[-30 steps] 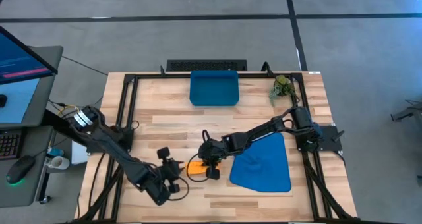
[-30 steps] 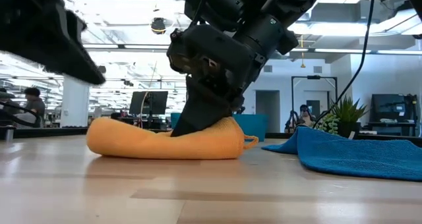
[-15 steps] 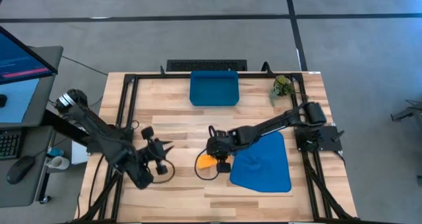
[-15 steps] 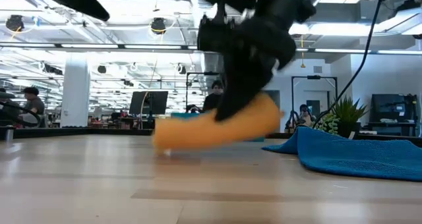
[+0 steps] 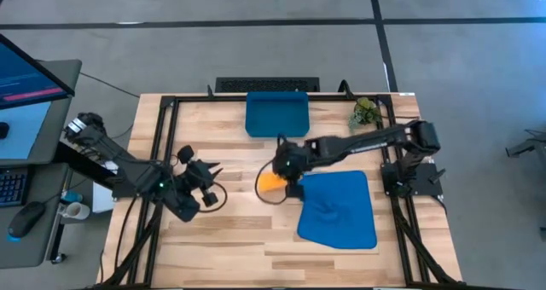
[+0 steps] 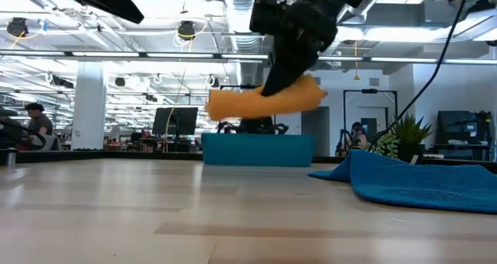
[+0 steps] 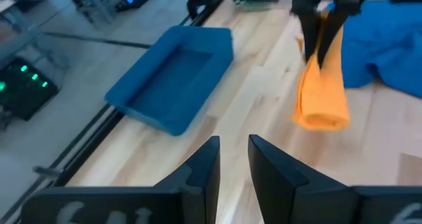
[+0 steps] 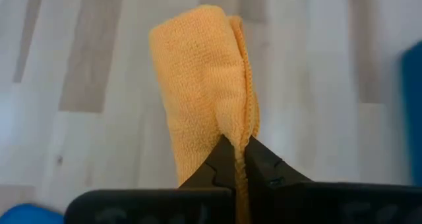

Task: Roll microfiber towels into tight, uniform cylinder then place into a basket
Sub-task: Put the yellow microfiber towel into the blue bin

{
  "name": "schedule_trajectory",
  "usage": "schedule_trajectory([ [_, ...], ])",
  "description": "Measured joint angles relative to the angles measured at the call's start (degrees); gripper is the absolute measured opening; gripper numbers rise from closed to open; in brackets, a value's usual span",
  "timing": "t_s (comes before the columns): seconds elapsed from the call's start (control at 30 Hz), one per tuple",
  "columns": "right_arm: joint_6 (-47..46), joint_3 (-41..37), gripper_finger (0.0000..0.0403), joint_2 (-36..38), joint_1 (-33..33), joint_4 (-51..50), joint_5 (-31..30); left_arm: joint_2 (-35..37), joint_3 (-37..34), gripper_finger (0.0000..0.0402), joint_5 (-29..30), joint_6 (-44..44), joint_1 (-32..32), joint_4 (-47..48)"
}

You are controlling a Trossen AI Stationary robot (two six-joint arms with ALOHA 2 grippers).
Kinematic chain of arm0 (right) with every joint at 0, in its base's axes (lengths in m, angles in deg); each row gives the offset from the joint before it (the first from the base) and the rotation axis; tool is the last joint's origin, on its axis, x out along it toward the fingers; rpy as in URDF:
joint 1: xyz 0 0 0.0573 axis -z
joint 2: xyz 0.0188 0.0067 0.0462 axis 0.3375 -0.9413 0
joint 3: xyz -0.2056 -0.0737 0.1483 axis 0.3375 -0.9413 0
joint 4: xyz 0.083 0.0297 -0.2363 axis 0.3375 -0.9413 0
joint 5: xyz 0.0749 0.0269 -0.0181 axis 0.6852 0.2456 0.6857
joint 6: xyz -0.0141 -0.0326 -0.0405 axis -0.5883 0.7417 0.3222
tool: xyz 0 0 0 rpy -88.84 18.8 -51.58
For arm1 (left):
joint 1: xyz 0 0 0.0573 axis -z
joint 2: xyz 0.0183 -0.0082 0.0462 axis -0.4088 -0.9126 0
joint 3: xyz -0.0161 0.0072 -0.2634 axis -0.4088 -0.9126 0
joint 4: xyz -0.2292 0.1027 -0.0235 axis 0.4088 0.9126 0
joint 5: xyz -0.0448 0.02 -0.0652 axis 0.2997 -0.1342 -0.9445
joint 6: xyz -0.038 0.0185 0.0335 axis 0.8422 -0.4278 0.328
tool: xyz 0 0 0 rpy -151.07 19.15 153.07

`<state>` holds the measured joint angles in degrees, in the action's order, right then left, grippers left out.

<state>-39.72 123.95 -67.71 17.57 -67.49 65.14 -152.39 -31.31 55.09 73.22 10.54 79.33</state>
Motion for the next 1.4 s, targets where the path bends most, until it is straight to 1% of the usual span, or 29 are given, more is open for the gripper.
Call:
schedule_trajectory([
  [0.1, 2.16, 0.0, 0.002, 2.26, 3.37, -0.22, 0.09, -0.76, 0.0, 0.0072, 0.28, 1.82, -1.42, 0.04],
  [0.23, 5.67, 0.11, 0.0019, 5.06, 8.85, 1.26, 0.2, -2.4, 0.0, 0.0072, 2.74, 3.41, -1.69, 0.06],
  [0.37, 8.95, 0.11, 0.0024, 6.02, 14.91, 6.68, 0.37, -4.43, 0.0, 0.0072, 3.08, 3.2, -1.73, -0.07],
  [0.5, 12.35, 0.11, 0.0019, 6.02, 21.39, 11.42, 4.41, -5.91, 0.0, 0.0072, 3.09, 1.64, -2.87, -0.14],
  [0.67, 13.09, 0.04, 0.0022, 3.2, 28.24, 18.81, 7.77, -6.19, 0.0, 0.0072, 4.08, 2.05, -5.33, -0.19],
  [0.73, 14.29, 0.39, 0.0023, 0.9, 30.26, 24.04, 7.78, -6.19, 0.0, 0.0072, 5.34, 2.2, -6.5, -0.35],
  [0.9, 17.15, 0.84, 0.0019, -6.27, 34.83, 28.57, 8.72, -6.19, 0.0, 0.0072, 5.83, 1.86, -11.03, -0.28],
  [1.0, 17.58, 2.79, 0.0019, -10.4, 37.2, 28.01, 12.15, -6.16, 0.0, 0.0072, 5.26, 0.57, -14.93, 0.06],
  [1.1, 17.48, 5.8, 0.0021, -14.56, 38.71, 24.35, 15.79, -6.17, 0.0, 0.0072, 2.27, -1.75, -19.3, 0.0],
  [1.23, 17.16, 11.03, 0.0019, -19.14, 39.46, 14.59, 18.39, -6.16, 0.0, 0.0072, -1.82, -3.43, -24.24, -0.22],
  [1.33, 17.99, 14.26, 0.0019, -22.17, 38.89, 8.14, 21.19, -6.16, 0.0, 0.0072, -3.1, -4.1, -26.66, -0.26],
  [1.4, 18.36, 15.41, 0.0019, -23.36, 37.77, 4.24, 21.98, -6.14, 0.0, 0.0072, -3.26, -4.31, -27.34, -0.25],
])
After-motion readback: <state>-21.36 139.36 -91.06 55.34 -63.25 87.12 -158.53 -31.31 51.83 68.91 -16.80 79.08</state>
